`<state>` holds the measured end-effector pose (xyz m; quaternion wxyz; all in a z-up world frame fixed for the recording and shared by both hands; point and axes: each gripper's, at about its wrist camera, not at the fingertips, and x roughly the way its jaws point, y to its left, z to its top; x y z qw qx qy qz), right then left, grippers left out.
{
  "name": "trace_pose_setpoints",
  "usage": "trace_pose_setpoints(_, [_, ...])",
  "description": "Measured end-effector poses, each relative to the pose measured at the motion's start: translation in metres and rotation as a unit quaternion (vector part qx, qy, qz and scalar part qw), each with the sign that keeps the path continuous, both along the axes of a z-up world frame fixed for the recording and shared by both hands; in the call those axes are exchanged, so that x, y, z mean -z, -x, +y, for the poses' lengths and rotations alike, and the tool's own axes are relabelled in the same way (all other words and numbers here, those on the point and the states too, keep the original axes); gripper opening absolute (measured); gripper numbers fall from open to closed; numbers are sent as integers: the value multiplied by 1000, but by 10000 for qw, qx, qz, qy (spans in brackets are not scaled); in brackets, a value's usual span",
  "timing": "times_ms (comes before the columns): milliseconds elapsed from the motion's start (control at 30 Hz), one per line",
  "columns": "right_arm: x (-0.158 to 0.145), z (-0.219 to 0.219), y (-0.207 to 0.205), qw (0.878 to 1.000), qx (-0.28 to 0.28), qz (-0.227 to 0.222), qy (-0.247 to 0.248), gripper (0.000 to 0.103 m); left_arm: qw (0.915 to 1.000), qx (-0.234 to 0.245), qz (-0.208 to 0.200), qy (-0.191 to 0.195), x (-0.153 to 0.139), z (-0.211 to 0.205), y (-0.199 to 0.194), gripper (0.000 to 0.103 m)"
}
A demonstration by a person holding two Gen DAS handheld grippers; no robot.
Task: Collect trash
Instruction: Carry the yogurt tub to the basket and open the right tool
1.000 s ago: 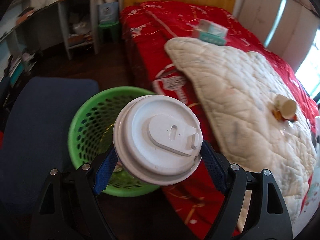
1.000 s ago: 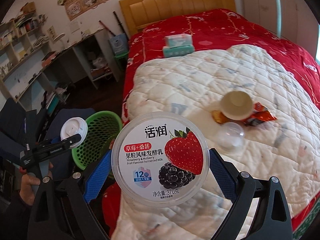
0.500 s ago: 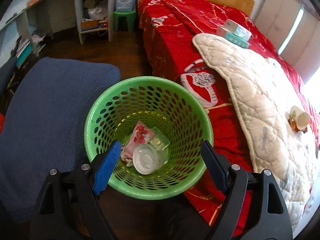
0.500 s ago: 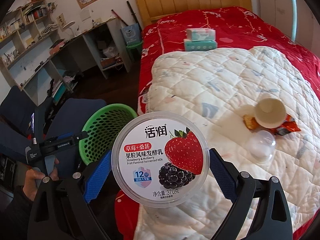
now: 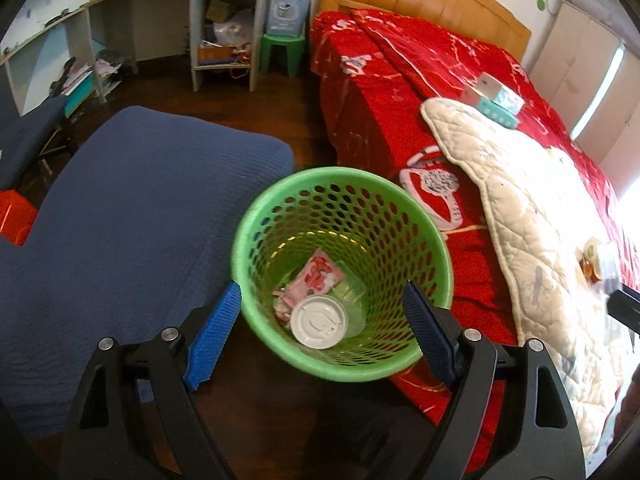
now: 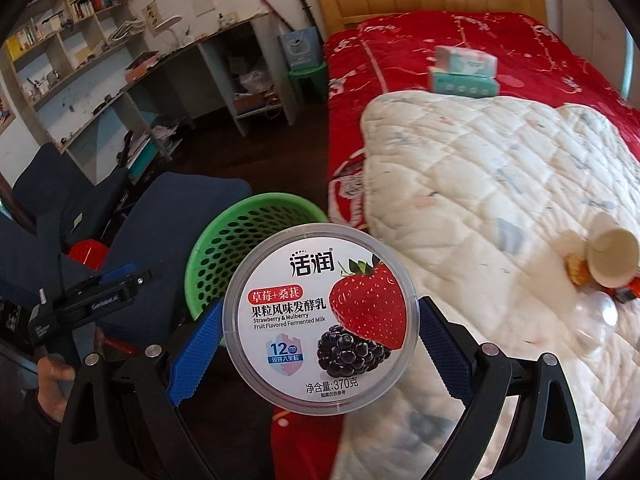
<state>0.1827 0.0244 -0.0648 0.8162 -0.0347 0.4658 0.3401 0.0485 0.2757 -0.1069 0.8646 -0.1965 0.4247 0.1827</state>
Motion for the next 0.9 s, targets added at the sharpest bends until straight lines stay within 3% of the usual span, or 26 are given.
trace_pose_setpoints(567, [26,129,-11,9977,-527,415,-95,91,9988,-430,-228,64,-10,32,38,83])
trace_pose_setpoints(900, [25,135,-12,9977,-477,419,-222,94,9988,-407,-217,177,-5,30,36,83])
